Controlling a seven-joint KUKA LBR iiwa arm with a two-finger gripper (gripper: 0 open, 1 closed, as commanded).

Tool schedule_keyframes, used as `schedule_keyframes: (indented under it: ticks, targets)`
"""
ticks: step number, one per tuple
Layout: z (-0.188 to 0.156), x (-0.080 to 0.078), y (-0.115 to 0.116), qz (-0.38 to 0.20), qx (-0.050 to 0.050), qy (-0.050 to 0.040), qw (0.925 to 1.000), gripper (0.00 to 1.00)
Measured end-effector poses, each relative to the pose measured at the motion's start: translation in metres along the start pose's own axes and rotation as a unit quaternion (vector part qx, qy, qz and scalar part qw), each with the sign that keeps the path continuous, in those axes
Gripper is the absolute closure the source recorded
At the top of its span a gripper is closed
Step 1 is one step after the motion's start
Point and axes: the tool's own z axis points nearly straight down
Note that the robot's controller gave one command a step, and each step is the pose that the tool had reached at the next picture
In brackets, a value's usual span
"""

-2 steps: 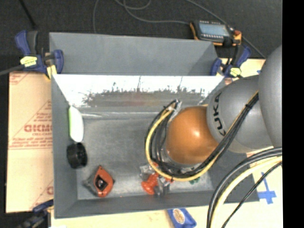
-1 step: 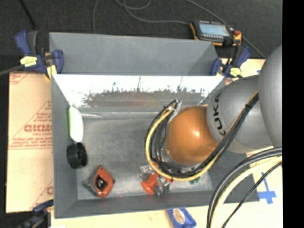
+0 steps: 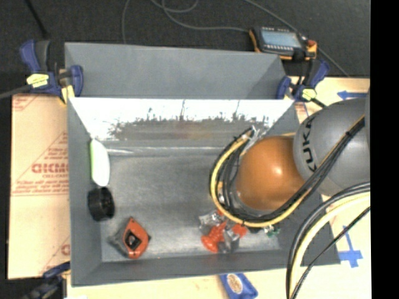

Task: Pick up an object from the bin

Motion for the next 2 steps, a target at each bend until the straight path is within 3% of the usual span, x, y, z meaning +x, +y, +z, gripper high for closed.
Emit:
schedule_keyframes:
  ticks: [2]
  targets:
    - [-0.0047,0.0105,-0.0113,-0.004,0.0,0.0015,1.0,1.0]
